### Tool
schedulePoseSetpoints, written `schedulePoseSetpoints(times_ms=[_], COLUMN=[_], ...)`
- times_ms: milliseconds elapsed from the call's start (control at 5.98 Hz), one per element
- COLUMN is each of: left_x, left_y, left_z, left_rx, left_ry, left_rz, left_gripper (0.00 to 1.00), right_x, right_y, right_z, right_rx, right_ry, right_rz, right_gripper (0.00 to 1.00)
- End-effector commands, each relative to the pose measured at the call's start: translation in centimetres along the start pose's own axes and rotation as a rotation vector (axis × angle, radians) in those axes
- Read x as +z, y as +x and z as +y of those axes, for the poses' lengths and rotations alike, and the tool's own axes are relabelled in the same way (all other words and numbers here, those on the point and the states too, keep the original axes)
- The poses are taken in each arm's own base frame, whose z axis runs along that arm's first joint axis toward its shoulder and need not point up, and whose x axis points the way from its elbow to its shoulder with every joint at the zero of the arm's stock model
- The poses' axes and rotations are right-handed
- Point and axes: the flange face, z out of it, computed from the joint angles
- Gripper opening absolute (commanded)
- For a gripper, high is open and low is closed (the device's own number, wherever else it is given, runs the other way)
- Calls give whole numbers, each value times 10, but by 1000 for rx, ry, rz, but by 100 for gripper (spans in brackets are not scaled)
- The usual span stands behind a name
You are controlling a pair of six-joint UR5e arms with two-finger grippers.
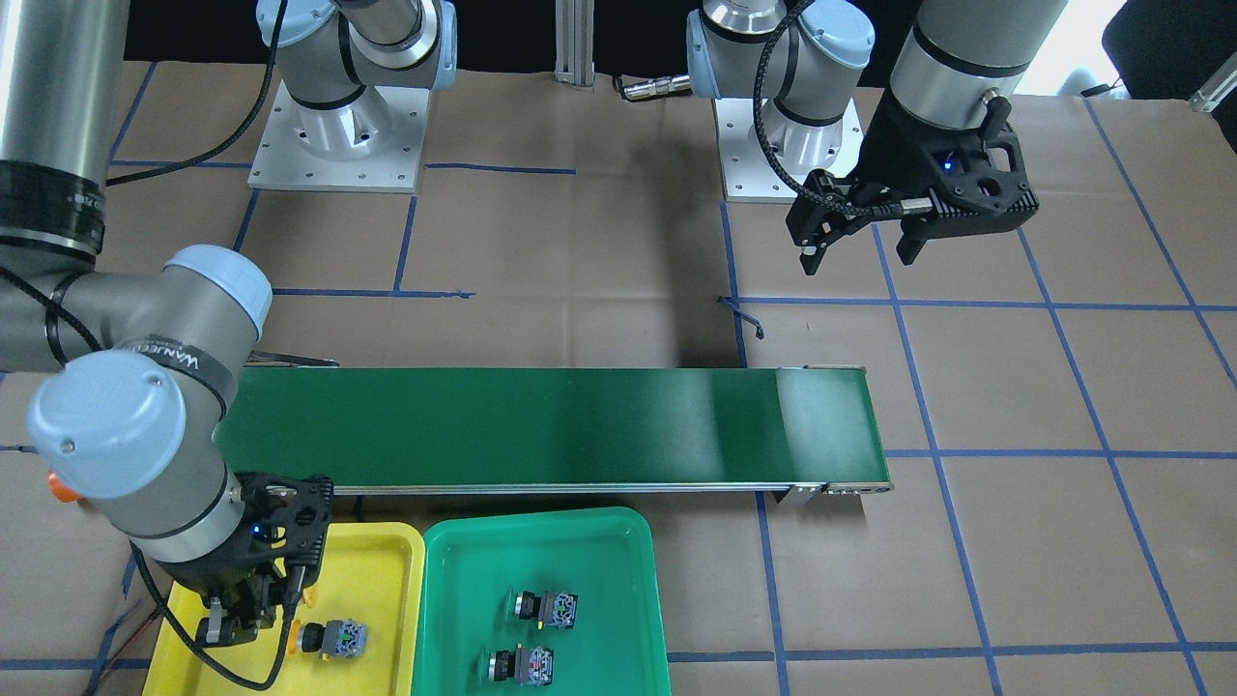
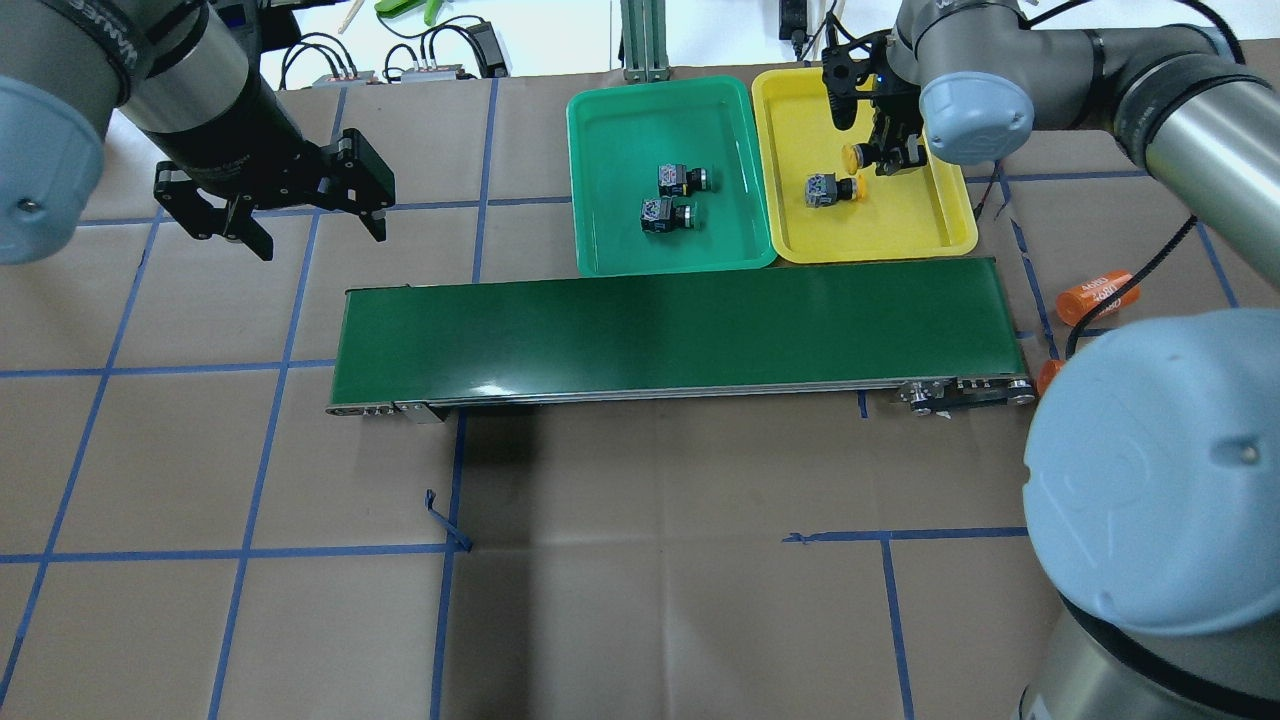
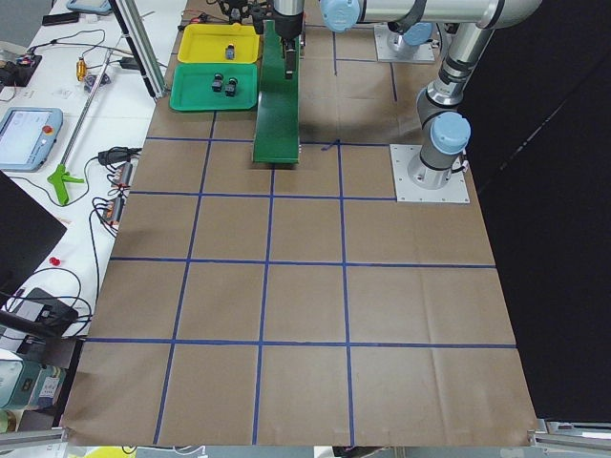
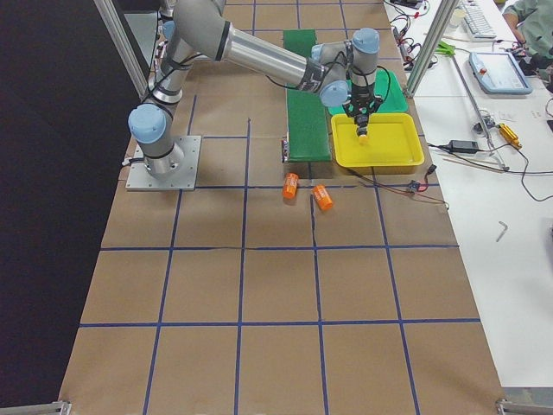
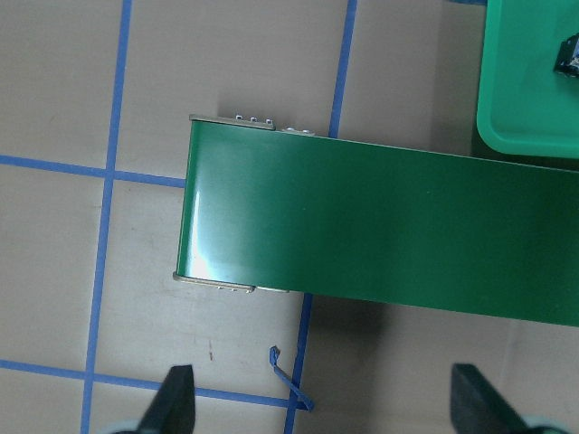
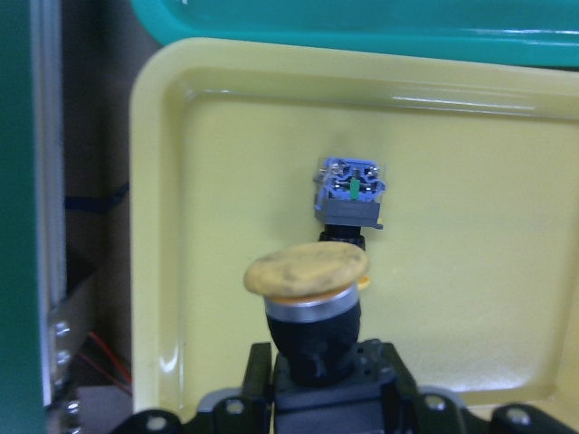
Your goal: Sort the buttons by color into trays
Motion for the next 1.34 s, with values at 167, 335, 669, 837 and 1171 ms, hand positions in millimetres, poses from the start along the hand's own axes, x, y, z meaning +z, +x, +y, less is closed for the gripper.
schedulePoseSetpoints(times_ms=[167, 335, 669, 837, 1171], left_x=[0, -1, -1, -1, -1], left_y=[0, 0, 0, 0, 0], left_z=[0, 0, 0, 0, 0], left_rx=[-1, 1, 1, 1, 1], left_ry=[0, 0, 2, 2, 2], left_rz=[0, 0, -1, -1, -1], left_gripper=[99, 99, 99, 99, 99], right_x=[59, 51, -16, -60, -147], right_y=[-13, -10, 1, -6, -48], right_z=[-10, -12, -7, -6, -4], right_rx=[61, 68, 140, 272, 781], right_ry=[73, 96, 79, 77, 36], right_rz=[-101, -86, 14, 47, -70], right_gripper=[91, 100, 100, 100, 100])
